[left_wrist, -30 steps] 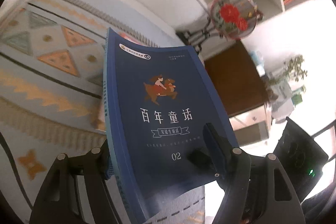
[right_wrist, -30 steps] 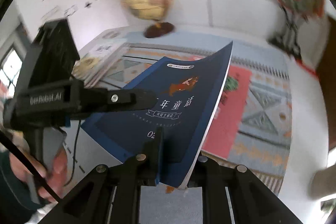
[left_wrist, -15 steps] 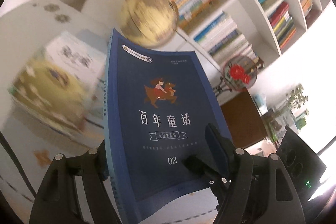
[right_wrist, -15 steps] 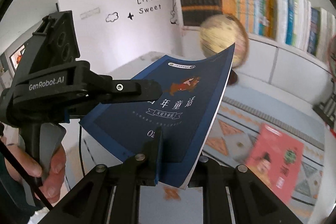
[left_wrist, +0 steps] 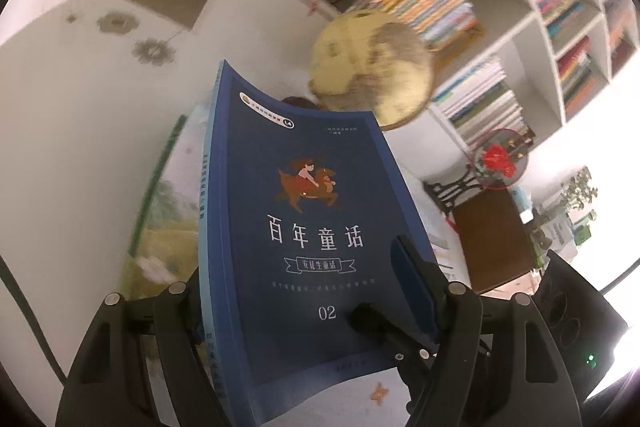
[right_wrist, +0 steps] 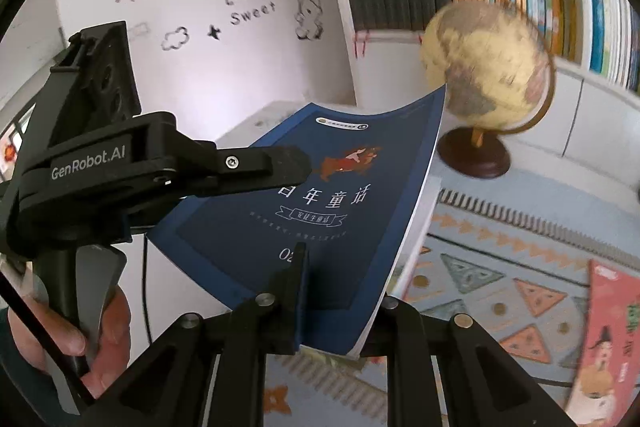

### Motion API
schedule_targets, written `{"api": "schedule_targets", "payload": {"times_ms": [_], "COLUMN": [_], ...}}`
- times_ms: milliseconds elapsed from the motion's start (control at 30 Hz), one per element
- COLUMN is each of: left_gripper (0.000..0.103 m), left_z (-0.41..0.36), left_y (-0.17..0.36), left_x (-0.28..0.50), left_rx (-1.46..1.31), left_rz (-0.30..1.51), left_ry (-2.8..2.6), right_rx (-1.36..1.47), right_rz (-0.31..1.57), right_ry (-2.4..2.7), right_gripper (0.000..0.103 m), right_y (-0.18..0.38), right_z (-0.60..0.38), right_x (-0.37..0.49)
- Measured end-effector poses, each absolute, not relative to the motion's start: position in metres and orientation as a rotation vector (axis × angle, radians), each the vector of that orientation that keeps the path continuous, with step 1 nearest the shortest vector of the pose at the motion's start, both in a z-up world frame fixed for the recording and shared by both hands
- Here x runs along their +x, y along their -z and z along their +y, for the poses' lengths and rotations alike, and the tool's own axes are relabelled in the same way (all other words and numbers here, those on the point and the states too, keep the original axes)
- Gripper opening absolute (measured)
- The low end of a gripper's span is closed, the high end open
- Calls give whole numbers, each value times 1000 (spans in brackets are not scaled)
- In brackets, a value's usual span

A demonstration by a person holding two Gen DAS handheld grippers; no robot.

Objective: Organize books

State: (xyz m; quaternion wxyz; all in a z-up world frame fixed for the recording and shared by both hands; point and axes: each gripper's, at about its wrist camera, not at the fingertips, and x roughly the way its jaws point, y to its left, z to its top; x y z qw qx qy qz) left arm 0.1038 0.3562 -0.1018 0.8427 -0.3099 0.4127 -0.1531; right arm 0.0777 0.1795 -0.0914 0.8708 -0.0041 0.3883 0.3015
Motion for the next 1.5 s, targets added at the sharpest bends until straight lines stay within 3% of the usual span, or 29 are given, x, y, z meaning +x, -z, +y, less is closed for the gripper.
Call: {"api": "schedule_targets", "payload": {"times_ms": [267,567,667,767,833,1033,1233,1500], "left_gripper": [72,77,77,77,86,88,88,89], "left_z": [376,394,398,403,407,413,367,223], "left_y": [156,161,160,157,153,145,115,88], "left_x": [122,118,114,105,90,40,-23,-103], "left_rx": [-697,-763,-756,-742,-691,-706,-641,-463], "left_rz": [972,987,994,979,966,945,953,1022], "left_ry": [336,302,280,238,130,2,-41,-52], "right_rx": [13,24,33,44,54,55,12,82], "right_rz": [922,994,1029,1081,1096,1095,1172,1108], "right_ry": [-557,-541,-533,-543,-544,-586,-655,-557], "right_gripper": [17,22,27,39,47,54,54,54], "right_y": [138,147,151,156,158,157,151,122], "right_z": [208,215,216,212,204,190,175,7], "right_x": [100,102,104,103,99,83,58,-53]}}
